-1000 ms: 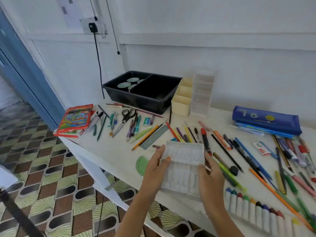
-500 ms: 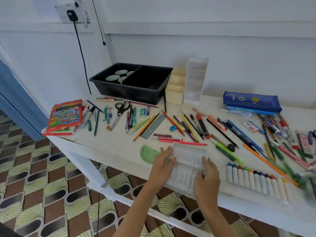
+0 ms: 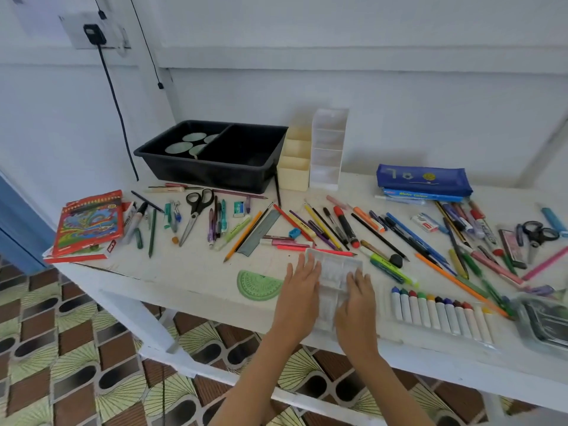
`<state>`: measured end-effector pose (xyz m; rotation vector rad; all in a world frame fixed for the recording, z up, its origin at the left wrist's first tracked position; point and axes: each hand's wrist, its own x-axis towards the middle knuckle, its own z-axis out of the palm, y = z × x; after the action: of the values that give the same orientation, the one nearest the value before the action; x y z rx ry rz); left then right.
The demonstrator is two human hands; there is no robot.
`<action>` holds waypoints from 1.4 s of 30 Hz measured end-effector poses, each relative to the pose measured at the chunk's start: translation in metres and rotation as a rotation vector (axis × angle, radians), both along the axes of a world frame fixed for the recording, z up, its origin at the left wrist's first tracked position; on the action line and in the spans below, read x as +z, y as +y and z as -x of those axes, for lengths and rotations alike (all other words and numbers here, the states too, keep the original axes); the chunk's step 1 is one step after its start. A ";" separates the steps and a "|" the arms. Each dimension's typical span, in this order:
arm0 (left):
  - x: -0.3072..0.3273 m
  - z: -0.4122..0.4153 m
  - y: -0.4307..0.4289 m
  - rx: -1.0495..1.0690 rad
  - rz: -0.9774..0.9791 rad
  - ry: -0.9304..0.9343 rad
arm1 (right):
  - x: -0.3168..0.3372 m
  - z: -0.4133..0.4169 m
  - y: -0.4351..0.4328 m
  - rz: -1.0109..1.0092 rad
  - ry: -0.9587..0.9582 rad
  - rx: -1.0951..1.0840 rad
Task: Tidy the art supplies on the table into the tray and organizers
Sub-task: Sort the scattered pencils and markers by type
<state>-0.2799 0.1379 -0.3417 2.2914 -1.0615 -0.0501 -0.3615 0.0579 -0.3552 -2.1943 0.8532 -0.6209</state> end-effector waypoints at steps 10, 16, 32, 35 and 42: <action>-0.002 0.000 -0.002 0.029 -0.372 -0.169 | -0.005 -0.001 -0.006 0.071 -0.035 0.096; -0.010 -0.008 -0.001 0.010 -0.364 -0.168 | -0.007 -0.003 -0.007 0.182 0.119 0.133; 0.002 -0.010 -0.004 0.014 -0.334 -0.246 | 0.012 -0.001 -0.015 0.226 0.211 0.235; 0.002 -0.005 -0.013 0.021 -0.270 -0.374 | 0.025 0.001 -0.026 0.213 0.058 0.154; 0.013 0.010 -0.043 0.048 -0.109 -0.158 | 0.040 0.003 -0.084 0.284 0.146 -0.014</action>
<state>-0.2895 0.0949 -0.3288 2.4514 -1.1056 0.0962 -0.3650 -0.0266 -0.3153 -2.5170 0.9009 -0.6265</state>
